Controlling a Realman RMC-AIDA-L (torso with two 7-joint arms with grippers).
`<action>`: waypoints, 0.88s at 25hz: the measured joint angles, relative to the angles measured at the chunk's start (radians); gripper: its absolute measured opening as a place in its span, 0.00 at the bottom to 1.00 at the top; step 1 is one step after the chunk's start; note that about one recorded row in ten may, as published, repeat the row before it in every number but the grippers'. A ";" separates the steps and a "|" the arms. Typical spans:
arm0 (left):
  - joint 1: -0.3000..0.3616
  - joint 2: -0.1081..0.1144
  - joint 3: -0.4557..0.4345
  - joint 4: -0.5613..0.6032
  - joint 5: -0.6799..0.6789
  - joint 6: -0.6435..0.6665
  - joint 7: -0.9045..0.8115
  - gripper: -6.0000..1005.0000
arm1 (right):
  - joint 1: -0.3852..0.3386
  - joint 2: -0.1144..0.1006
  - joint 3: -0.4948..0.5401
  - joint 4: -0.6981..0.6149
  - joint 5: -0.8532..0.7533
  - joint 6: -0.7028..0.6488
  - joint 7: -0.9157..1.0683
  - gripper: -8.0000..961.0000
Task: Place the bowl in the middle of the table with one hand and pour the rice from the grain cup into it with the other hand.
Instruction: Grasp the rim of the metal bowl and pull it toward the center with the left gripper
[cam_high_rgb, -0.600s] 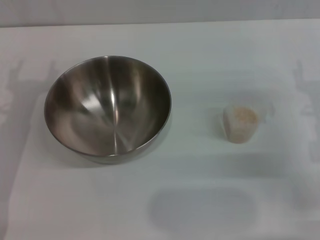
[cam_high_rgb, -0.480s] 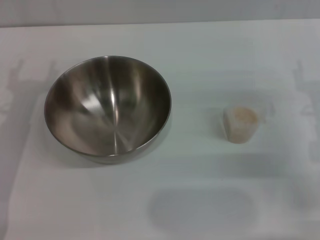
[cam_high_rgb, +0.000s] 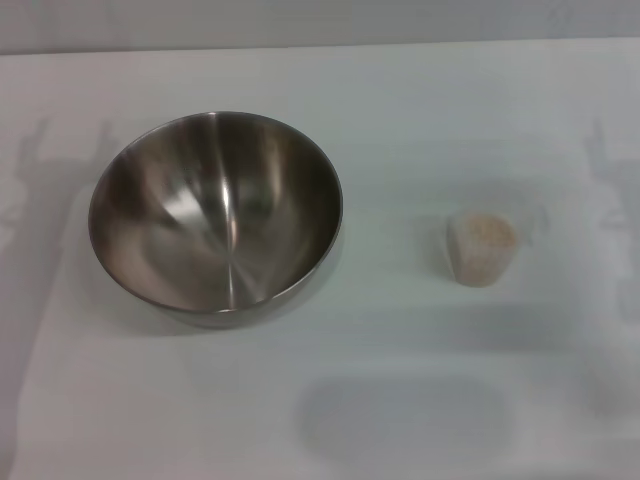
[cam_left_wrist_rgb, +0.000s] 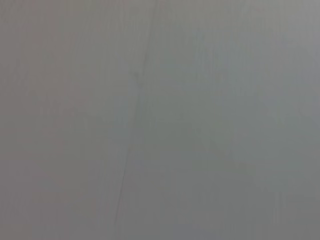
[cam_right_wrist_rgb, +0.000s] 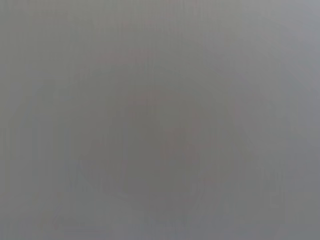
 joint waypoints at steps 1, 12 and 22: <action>0.000 0.000 -0.001 -0.001 0.000 0.000 0.000 0.83 | 0.000 0.000 0.000 0.000 0.000 0.000 -0.002 0.66; 0.074 0.026 -0.145 -0.559 0.047 -0.651 -0.024 0.81 | 0.014 0.000 0.006 -0.014 0.000 0.001 0.002 0.66; 0.137 0.050 -0.259 -1.207 0.100 -1.583 -0.017 0.79 | 0.029 0.001 0.011 -0.023 0.000 0.002 0.003 0.66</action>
